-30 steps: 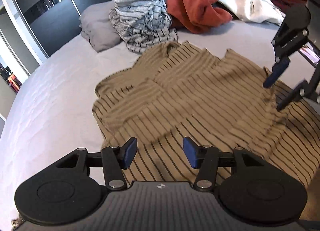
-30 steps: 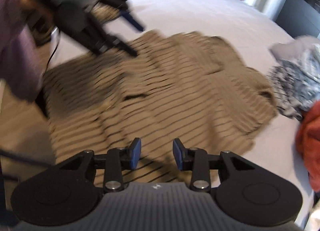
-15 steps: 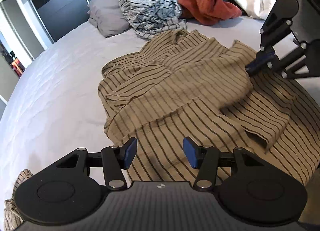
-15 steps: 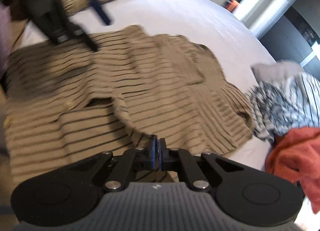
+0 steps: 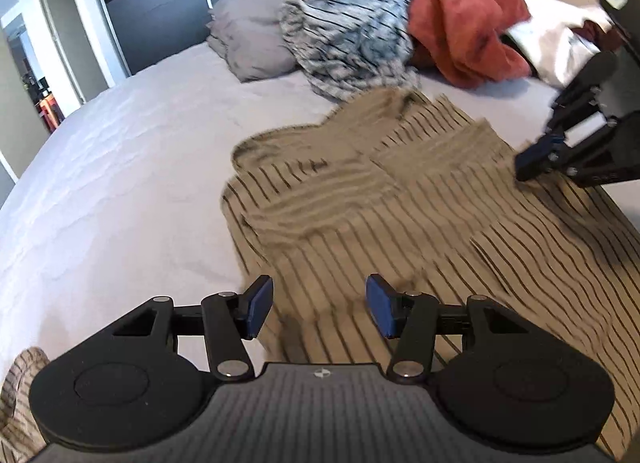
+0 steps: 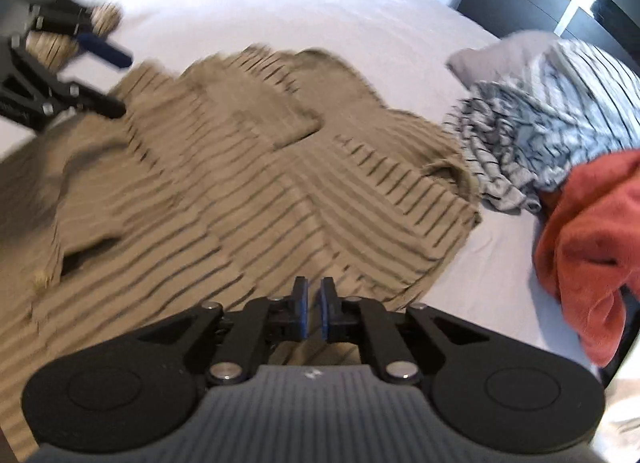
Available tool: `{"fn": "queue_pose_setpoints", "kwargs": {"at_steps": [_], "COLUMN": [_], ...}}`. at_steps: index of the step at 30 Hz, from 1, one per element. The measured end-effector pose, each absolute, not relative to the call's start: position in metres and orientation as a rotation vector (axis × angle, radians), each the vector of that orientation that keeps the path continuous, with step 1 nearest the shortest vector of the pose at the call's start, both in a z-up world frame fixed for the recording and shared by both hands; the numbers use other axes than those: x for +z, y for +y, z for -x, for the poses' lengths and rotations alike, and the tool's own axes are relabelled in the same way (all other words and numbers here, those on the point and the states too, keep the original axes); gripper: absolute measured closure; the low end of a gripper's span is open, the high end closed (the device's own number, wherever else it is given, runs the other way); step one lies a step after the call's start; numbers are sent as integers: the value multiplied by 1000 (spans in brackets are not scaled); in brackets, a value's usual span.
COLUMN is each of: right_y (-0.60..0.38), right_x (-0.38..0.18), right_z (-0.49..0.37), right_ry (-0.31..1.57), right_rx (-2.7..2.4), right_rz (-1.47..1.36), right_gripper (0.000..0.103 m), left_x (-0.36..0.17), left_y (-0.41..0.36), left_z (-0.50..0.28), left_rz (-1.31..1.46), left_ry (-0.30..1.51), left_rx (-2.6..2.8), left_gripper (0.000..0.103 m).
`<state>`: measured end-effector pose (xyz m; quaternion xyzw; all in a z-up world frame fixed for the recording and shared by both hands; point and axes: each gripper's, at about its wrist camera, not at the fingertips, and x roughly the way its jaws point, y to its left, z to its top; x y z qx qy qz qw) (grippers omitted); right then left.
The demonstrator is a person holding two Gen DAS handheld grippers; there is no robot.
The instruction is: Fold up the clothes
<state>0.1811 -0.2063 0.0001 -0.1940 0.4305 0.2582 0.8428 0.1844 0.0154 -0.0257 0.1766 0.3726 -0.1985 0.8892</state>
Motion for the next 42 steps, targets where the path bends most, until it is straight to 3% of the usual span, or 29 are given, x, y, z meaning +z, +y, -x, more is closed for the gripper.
{"fn": "queue_pose_setpoints", "kwargs": {"at_steps": [1,2,3,13,24,31,33,34,35,38,42], "right_y": [-212,-216,-221,-253,-280,-276,-271,-269,-267,-265,-269], "right_x": [2,5,8,-2,-50,-63,-64,-64,-63,-57,-36], "right_z": [-187,-191,-194,-259,-311,-336,-339,-340,-341,-339,-332], "right_ry": [907,903,895,948,1010,991,982,980,975,955,911], "right_rx": [528,509,493,347,293,333,353,360,366,373,386], "right_rz": [363,323,282,-7,-224,-297,-294,-293,-292,-270,-261], "right_gripper": [79,52,45,43,43,49,63,77,83,91,92], "left_x": [-25,-25,-24,-51,-71,-78,-79,-80,-80,-79,-60], "left_y": [18,20,23,51,54,45,42,40,39,35,33], "left_z": [-192,-200,-208,-291,-348,-374,-376,-377,-379,-380,-369], "left_rz": [-354,-337,-319,-84,24,66,74,82,98,128,102], "left_ry": [769,774,780,928,939,927,915,908,905,906,843], "left_rx": [-408,-404,-400,-362,-476,-514,-517,-516,-516,-524,-560], "left_gripper": [52,51,50,46,46,49,55,63,78,94,96]}}
